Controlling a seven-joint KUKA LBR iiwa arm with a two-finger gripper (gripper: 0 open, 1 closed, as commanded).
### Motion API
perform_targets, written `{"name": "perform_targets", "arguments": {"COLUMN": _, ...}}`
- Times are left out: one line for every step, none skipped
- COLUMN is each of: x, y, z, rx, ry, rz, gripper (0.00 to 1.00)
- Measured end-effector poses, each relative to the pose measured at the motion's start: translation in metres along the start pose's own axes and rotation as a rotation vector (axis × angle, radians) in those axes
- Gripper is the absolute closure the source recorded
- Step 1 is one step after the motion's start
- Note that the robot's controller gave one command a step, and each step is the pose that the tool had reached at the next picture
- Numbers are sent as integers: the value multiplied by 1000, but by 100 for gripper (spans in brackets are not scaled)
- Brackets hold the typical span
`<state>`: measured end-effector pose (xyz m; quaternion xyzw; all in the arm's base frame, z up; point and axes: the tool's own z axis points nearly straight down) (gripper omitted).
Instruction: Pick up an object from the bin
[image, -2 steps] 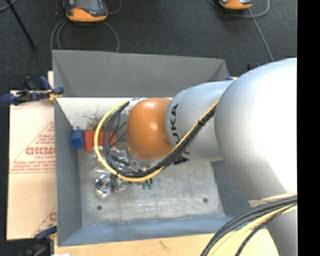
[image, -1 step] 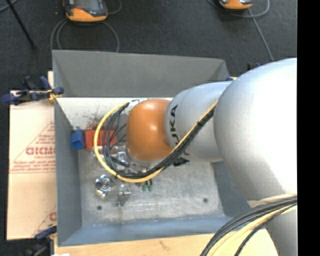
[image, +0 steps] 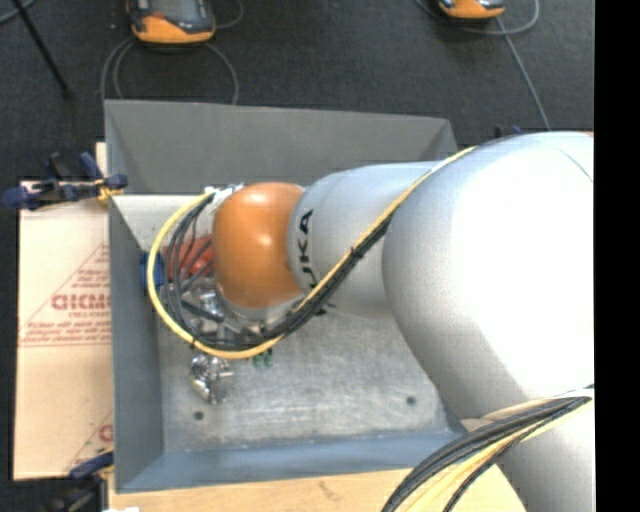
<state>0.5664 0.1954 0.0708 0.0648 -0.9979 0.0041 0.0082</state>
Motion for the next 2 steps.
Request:
{"name": "perform_targets", "arguments": {"x": -6, "y": 1, "z": -5, "rx": -10, "ry": -30, "rz": 6, "gripper": 100}}
{"name": "perform_targets", "arguments": {"x": 95, "y": 3, "z": -177, "rx": -4, "ry": -26, "rz": -338, "gripper": 100}}
